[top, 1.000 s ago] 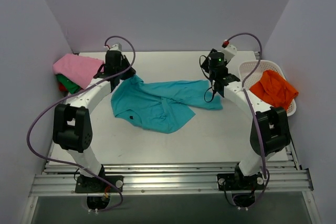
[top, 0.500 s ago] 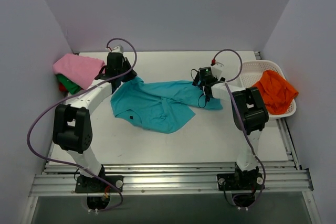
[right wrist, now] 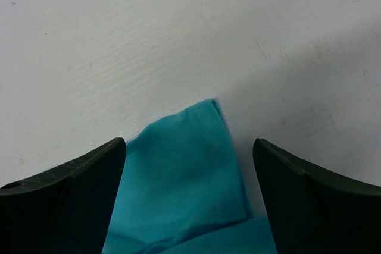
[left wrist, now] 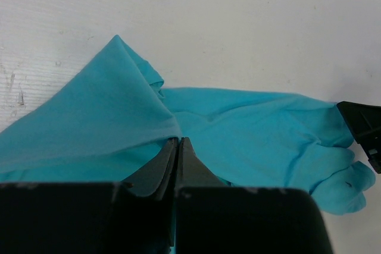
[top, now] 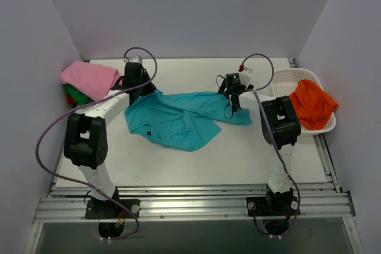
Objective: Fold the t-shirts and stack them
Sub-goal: Flatten the tshirt out
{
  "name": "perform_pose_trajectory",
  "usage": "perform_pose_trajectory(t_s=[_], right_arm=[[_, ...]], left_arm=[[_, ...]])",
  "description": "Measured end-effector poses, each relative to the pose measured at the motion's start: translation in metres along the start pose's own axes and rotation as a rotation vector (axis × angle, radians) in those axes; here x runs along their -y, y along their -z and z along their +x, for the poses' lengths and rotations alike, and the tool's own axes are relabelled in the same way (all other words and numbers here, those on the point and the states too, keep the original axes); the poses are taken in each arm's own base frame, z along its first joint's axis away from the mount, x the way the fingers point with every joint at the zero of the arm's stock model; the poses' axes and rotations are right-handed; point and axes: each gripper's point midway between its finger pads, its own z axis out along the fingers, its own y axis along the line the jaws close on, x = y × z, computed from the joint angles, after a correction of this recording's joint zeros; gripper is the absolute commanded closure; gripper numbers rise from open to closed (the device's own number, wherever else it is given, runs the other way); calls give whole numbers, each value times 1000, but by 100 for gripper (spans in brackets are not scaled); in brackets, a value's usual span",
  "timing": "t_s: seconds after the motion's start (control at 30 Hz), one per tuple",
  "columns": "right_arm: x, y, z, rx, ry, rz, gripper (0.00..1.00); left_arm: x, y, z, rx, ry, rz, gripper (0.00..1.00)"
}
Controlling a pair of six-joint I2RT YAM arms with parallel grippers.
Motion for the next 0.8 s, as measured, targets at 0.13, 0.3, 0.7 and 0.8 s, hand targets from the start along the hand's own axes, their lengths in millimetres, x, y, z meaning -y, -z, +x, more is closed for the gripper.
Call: perform_pose_trajectory(t_s=[0.13, 0.3, 0.7, 0.8], right_arm=[[0, -6, -4, 11, -9, -2, 34], [-1, -12, -5, 19, -24, -9, 54], [-2, -16, -8, 29, -46, -17, 79], [-3, -17, -5, 19, -47, -25, 99]], left_arm=[[-4, -6, 6, -16, 0, -11, 98], [-6, -7, 8, -21, 1, -14, 98], [-7, -10, 10, -26, 2, -15, 98], [-8, -12, 11, -30, 2, -17, 98]])
